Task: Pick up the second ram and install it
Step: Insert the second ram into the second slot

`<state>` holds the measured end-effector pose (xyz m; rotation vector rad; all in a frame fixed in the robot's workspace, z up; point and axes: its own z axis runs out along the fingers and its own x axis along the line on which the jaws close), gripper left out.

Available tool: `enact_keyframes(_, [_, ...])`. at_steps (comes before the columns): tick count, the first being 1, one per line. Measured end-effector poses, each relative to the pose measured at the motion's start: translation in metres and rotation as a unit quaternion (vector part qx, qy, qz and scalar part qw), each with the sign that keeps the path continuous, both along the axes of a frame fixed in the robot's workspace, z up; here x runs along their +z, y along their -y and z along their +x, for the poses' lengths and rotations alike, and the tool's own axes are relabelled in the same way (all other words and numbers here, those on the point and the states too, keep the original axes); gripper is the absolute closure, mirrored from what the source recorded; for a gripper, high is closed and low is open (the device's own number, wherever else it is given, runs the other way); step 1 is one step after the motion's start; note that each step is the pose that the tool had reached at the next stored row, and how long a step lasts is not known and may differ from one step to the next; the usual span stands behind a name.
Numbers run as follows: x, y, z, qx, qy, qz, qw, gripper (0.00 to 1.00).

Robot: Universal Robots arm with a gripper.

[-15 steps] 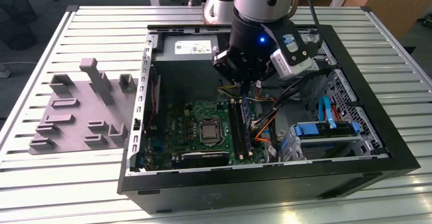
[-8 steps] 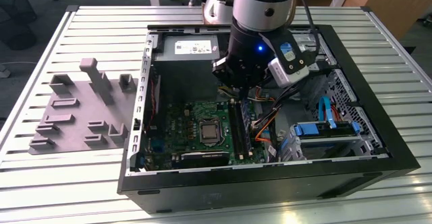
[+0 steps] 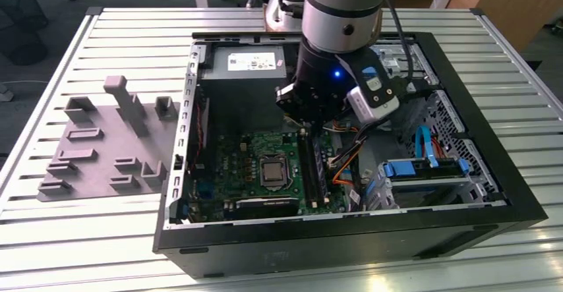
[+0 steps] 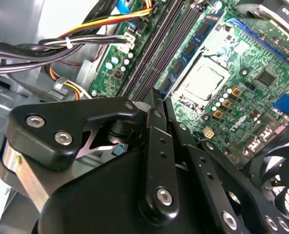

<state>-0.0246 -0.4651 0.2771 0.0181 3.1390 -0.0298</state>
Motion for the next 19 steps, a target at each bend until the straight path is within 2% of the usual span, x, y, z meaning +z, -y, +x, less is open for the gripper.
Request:
enact_keyframes(4, [-0.006, 0.0025, -0.0001, 0.0, 0.0, 0.0, 1.0, 0.86])
enact_keyframes(8, [-0.0133, 0.0028, 0.0, -0.002, 0.0, -0.0001, 1.0, 0.86])
enact_keyframes(14, [-0.0146, 0.0029, 0.0, -0.003, -0.0001, -0.0001, 1.0, 0.86])
enact_keyframes(19, [-0.023, 0.0029, 0.0, -0.002, 0.0, 0.0, 1.0, 0.86])
